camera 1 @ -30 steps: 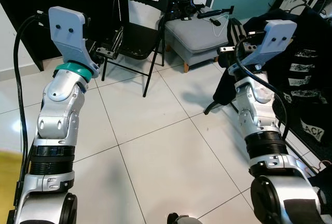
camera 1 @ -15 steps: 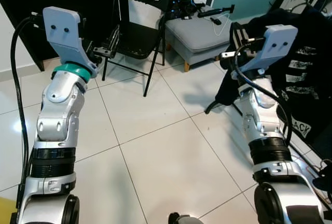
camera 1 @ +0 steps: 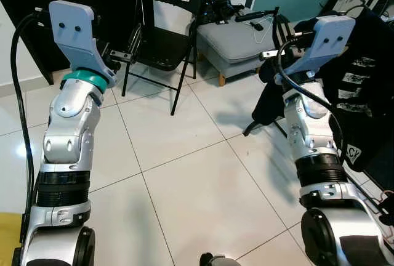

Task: Hang hanger

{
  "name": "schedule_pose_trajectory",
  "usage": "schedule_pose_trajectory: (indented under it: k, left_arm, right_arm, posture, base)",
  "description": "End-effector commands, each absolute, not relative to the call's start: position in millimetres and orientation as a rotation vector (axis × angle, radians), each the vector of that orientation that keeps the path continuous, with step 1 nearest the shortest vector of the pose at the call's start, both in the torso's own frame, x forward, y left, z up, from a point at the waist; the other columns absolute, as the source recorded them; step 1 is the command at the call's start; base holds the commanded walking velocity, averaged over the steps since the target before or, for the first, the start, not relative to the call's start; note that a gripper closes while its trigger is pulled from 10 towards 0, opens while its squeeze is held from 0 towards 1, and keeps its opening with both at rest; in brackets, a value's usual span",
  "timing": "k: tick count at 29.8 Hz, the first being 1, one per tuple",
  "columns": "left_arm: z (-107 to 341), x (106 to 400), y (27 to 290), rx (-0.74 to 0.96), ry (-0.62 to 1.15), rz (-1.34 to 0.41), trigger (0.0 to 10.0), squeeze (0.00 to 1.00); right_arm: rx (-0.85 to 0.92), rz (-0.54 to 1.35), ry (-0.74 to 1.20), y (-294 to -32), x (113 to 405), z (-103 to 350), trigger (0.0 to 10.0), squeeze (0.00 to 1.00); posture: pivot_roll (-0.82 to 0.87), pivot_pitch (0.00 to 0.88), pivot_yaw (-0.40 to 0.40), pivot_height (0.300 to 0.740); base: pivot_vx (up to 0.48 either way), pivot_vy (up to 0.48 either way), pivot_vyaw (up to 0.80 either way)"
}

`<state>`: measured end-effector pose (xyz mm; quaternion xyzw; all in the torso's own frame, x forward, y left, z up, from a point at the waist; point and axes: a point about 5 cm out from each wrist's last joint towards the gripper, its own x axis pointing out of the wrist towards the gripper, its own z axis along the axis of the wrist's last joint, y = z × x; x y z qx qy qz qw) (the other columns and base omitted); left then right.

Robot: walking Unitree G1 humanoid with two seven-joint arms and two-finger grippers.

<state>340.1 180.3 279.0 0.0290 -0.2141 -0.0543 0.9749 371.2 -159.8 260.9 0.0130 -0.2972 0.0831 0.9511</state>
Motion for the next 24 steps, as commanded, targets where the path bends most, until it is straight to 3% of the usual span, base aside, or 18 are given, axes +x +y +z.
schedule_pose_trajectory:
  k: [1,24]
  left_arm:
    - [276.0,341.5,179.2,0.076,-0.424,-0.105,10.0,0.00]
    - [273.2,340.7,182.9,0.107,-0.412,-0.116,10.0,0.00]
  right_arm:
    - [0.020,0.112,-0.547,-171.2,371.4,245.6,10.0,0.00]
    - [0.035,0.088,-0.531,-174.8,373.0,241.5,10.0,0.00]
  posture:
    - [0.05,0.000,-0.005,0.740]
    - [0.06,0.000,0.004,0.740]
  base:
    - [0.000,0.000,0.79]
    - [0.000,0.000,0.78]
